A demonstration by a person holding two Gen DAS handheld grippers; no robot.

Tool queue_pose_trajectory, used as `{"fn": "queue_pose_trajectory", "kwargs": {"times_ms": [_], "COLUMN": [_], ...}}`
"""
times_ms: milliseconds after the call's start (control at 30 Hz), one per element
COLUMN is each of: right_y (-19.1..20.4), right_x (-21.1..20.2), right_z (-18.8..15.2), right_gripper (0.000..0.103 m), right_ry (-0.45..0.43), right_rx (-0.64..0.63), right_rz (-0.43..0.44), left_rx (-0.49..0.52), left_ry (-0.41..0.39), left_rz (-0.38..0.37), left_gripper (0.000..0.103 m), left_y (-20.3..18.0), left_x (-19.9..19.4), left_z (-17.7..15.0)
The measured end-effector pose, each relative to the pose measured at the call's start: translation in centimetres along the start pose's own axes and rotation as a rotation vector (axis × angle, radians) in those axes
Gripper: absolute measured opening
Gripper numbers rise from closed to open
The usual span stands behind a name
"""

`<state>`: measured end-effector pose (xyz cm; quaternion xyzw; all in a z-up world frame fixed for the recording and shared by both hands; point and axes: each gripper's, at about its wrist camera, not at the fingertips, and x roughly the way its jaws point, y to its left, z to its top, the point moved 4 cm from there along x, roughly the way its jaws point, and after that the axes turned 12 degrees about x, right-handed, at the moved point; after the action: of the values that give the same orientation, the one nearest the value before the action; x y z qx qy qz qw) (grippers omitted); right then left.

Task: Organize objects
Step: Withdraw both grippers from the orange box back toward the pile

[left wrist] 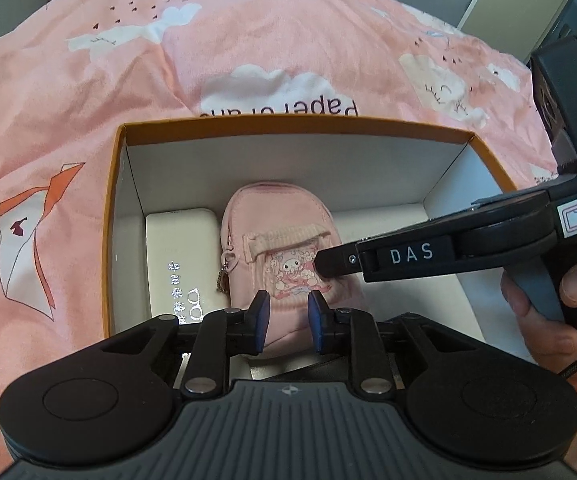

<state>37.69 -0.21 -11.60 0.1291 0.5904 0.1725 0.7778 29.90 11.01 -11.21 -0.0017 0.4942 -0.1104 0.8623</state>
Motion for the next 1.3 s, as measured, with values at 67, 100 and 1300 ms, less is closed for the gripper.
{"fn": "queue_pose_trajectory", "kwargs": {"times_ms": [67,100,1300], "right_y": [0.0,0.0,-1.2], "right_x": [-0.5,-0.9,-16.0], "right_z": [-0.1,-0.2,-26.5], "right_gripper": [0.028,0.028,0.057], "right_ry": [-0.006,-0.015,-0.495], "right_rx": [0.01,0.008,-0.101], "right_rz": [0.0,-0.005,-0.173], "left_rx": [-0.006,-0.003,-0.009], "left_ry": [-0.036,-0.055,-0.21], "left_rz": [-0.004,-0.001,0.09], "left_gripper": [0.026,0.026,0.029], "left_y": [0.0,-0.1,-8.8], "left_x": [-0.8,-1.3,-13.4], "left_z": [0.0,0.0,-15.7]}}
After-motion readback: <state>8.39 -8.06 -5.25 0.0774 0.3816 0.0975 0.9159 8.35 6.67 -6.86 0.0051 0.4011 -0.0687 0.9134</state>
